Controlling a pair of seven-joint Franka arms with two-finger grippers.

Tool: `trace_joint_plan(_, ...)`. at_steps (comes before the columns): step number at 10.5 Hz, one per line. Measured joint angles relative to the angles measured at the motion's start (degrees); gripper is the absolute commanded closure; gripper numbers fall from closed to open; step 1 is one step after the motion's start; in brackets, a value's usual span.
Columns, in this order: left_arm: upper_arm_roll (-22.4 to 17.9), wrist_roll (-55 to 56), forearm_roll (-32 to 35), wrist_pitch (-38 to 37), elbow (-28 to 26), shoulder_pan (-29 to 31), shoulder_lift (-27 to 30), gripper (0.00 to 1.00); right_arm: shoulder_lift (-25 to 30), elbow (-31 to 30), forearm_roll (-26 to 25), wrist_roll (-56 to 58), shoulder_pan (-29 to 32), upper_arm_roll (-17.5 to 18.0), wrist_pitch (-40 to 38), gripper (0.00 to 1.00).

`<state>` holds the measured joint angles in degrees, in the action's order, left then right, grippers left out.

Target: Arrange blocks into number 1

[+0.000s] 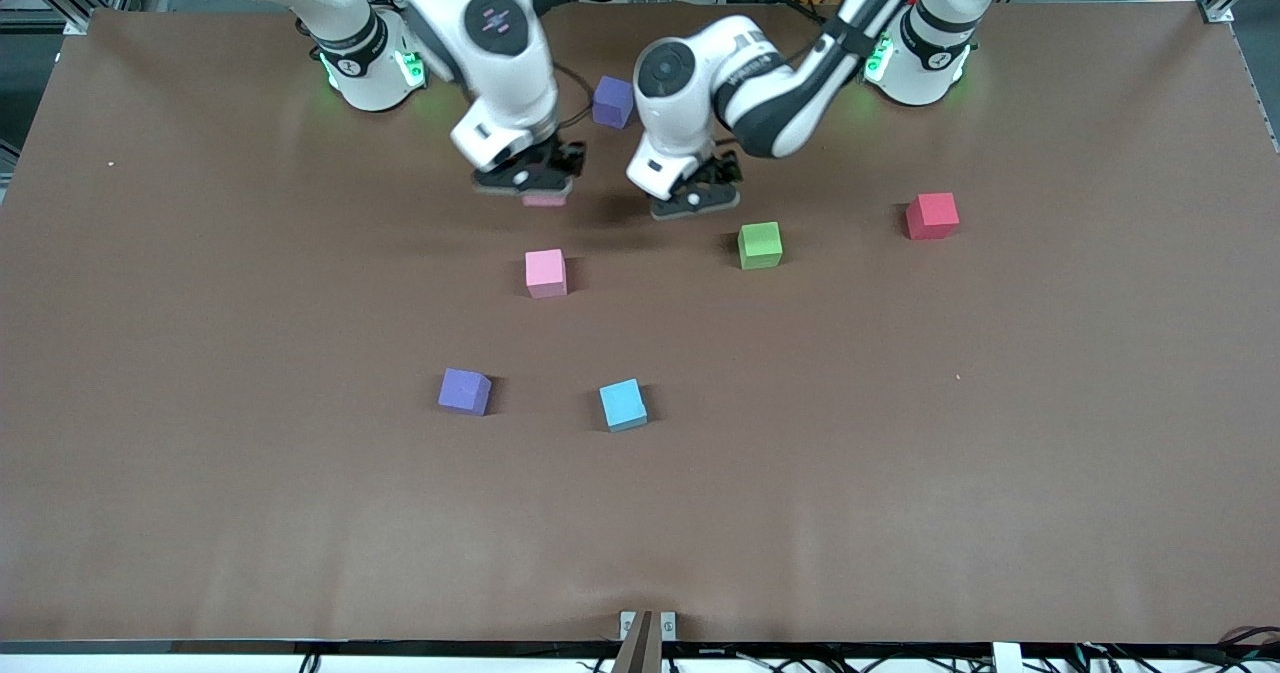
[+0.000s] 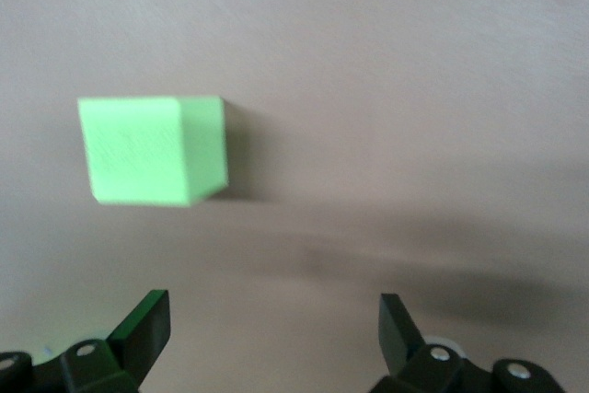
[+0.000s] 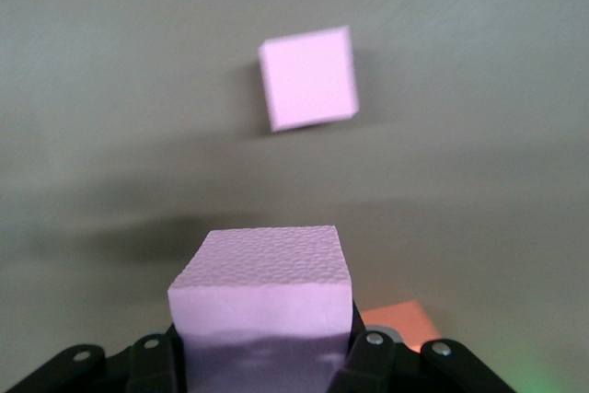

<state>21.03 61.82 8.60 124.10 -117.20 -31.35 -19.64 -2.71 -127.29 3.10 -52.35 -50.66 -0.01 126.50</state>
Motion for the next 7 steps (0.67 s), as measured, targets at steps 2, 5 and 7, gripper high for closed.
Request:
trace_joint_plan(2, 0.0, -7.2, 0.2, 0.1, -0.2, 5.5, 0.2, 0.00, -1.5, -2.6, 0.0, -5.2, -4.4, 0.1, 6.9, 0.45)
trace_joint_plan(5, 0.0, -10.9, 1.8, 0.1, -1.0, 9.6, 0.2, 0.00, -5.2, -5.6, 0.0, -13.0, -7.9, 1.5, 14.3, 0.45)
trace_joint_plan(7, 0.1, -10.6, 1.8, 0.5, -2.3, 10.6, 0.0, 0.00, -7.1, -6.6, 0.0, -15.1, -8.6, 2.6, 15.9, 0.46)
